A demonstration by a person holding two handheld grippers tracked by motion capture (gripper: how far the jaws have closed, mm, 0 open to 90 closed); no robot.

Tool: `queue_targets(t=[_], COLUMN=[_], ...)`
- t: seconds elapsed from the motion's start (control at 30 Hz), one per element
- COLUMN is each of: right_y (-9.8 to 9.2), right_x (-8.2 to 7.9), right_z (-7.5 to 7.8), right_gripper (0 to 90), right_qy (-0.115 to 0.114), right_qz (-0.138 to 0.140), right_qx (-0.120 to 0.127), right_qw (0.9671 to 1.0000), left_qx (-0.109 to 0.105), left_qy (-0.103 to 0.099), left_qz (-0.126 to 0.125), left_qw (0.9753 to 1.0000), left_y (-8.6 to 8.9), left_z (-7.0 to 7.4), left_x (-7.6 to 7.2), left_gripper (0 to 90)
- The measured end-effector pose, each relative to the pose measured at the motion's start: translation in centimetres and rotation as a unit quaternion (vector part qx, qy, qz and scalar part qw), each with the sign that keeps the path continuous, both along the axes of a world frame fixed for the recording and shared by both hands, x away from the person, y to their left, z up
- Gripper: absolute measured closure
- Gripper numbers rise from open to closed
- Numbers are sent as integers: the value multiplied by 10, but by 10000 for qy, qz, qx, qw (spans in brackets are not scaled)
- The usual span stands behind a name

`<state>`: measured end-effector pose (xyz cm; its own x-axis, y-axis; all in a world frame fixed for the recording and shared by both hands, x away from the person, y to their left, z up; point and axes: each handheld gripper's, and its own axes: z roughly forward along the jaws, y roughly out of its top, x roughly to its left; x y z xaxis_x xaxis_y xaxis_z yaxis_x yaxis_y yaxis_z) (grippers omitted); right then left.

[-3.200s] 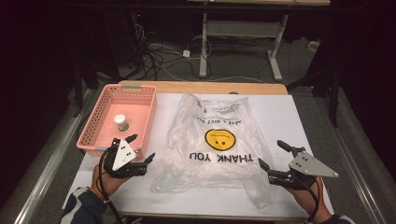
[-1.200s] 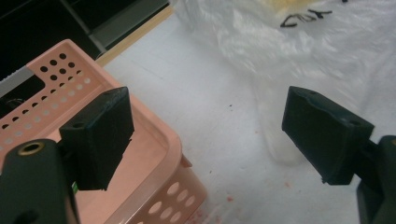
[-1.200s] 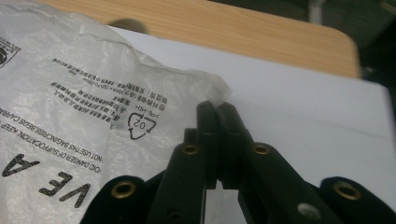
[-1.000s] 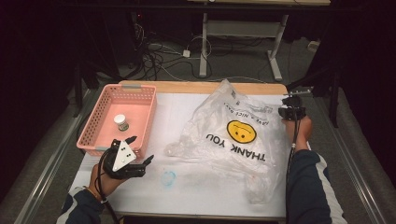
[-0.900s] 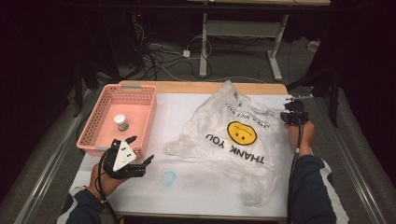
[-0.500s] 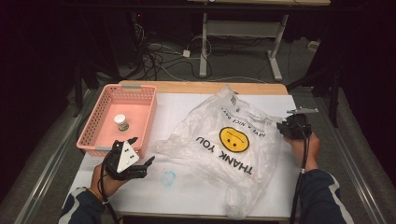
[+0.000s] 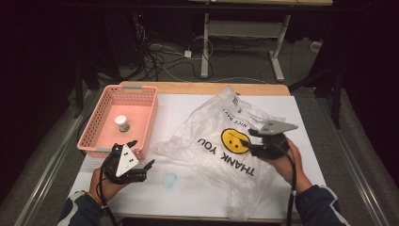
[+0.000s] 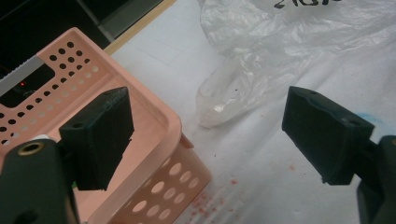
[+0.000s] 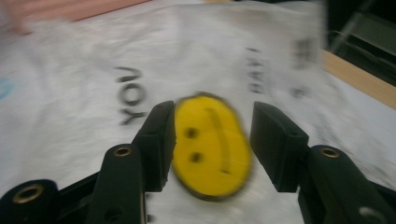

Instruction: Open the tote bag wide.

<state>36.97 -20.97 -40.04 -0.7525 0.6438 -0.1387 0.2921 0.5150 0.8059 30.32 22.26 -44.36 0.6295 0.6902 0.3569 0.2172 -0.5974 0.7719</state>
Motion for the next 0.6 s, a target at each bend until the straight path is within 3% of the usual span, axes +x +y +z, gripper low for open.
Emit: queue_targets(t=[0.03,0.07,0.1,0.17,0.23,0.27,0.37,0.43,0.53,0.6], right_y=[0,19,19,42,49,61,76,83,87,87], right_x=[0,-8,-8,-18,-21,-25,-31,-32,-30,-27], right_z=[0,-5,-5,-14,-18,-27,-40,-49,-58,-61], right_gripper=[515,517,517,516,516,498,493,490,549,633], right_qy=[0,34,34,159,248,394,597,630,779,810], right_qz=[0,297,297,736,850,1055,1369,1552,1580,1495], right_qx=[0,-48,-48,-206,-212,-357,-589,-901,-1176,-1326], right_qw=[10000,9995,9995,9969,9958,9930,9870,9817,9773,9765], left_qx=[8,8,7,19,16,18,23,1,16,35], left_qy=[2,8,14,28,40,47,53,51,58,72], left_qz=[5,5,9,3,1,-2,-21,-68,-80,-90], left_qw=[10000,10000,10000,10000,10000,10000,10000,10000,9999,9999], left_y=[0,0,0,0,0,0,0,0,0,0], left_z=[0,0,-1,-1,-2,-2,-2,-2,-2,-3], left_x=[0,0,0,0,0,0,-1,-1,-1,-1], left_gripper=[165,164,164,165,165,164,164,164,164,164])
